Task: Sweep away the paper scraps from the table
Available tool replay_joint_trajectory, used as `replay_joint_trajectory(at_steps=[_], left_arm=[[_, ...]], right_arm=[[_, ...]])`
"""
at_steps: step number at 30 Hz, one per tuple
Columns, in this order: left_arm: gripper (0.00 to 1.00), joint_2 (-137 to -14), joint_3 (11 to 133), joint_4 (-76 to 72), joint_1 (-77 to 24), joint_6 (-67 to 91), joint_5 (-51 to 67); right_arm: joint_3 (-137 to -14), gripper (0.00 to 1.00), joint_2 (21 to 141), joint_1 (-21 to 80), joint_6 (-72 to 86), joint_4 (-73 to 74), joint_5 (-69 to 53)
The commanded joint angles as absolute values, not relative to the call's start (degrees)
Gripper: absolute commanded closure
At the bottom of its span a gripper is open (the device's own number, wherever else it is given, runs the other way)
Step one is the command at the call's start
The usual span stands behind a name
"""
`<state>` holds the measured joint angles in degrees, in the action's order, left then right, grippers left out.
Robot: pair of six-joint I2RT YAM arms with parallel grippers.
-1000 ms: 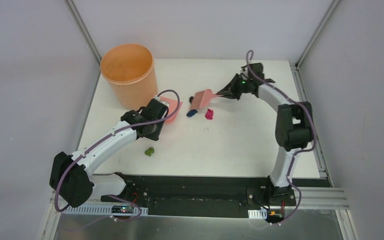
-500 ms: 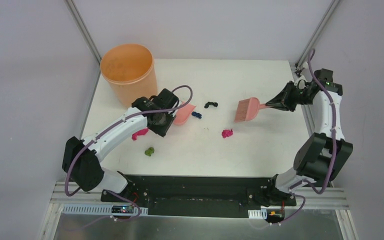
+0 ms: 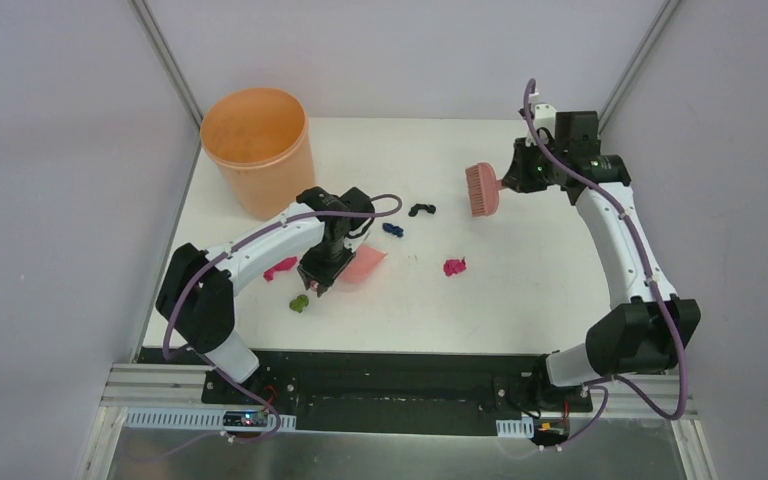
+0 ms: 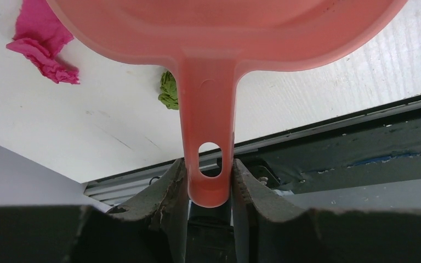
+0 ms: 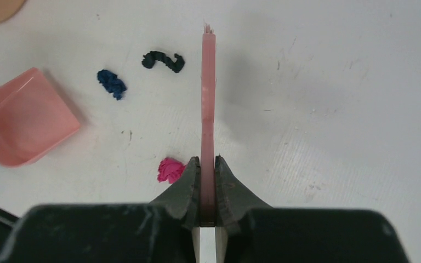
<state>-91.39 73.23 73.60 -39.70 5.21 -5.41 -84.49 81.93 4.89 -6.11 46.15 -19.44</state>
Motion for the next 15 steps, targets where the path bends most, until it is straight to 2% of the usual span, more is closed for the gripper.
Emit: replay_joint_trajectory(at_steps=[1,6,15], left_arm=[[1.0,-92.9,73.4,72.3,-40.9,3.5,-4.9],[0.99,-94.9,71.5,65.9,-42.1,2.3,-4.8],[0.81,-94.9,67.4,55.8,-42.9,0.5,-7.4]], right_arm=[[-84.7,1.0,84.7,8.6,-8.8,38.7,-8.2],[-85.5,1.0,87.4,9.0,-5.9,37.6,-9.4],[-83.4,1.0,87.9,9.1,-4.0,36.3,-12.3]])
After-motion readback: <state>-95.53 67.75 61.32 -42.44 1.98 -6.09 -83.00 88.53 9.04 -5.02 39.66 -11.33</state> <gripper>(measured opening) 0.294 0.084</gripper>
